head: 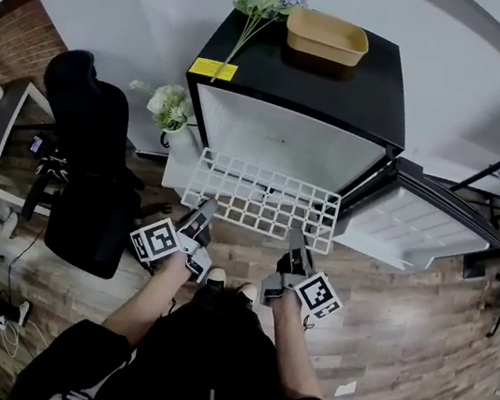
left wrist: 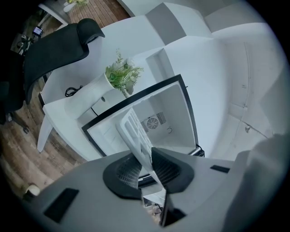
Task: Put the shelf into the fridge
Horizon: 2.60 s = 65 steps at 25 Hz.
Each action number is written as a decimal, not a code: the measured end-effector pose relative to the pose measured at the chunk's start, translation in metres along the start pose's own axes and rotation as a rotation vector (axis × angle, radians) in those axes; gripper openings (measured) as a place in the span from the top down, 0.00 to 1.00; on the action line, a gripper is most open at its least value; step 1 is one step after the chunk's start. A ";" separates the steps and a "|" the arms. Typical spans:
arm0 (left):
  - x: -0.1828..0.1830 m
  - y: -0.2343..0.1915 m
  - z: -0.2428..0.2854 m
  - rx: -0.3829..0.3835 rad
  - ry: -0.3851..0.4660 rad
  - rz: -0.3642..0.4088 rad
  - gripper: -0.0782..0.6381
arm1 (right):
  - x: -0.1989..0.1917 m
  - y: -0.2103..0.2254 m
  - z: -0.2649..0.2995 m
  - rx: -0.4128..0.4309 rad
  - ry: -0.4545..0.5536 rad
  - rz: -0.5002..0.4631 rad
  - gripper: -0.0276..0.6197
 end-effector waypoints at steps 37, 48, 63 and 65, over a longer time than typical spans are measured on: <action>0.014 -0.032 0.049 0.017 -0.025 -0.076 0.79 | 0.017 0.021 0.044 -0.055 -0.027 -0.009 0.83; 0.018 -0.034 0.061 0.023 -0.033 -0.063 0.79 | 0.024 0.021 0.060 -0.005 -0.009 0.004 0.83; 0.027 -0.037 0.082 0.004 -0.023 -0.037 0.78 | 0.037 0.027 0.078 -0.047 -0.007 -0.014 0.83; 0.027 -0.038 0.085 0.004 -0.022 -0.031 0.79 | 0.037 0.028 0.081 -0.038 -0.005 -0.011 0.83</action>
Point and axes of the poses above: the fingertips, and each gripper's own axes: z forward along the fingers, y to its right, x out of its top, the point moved 8 cm from there along -z, backward along the fingers, and after that the axes turned 4 degrees about -y, right-handed, at the moved point
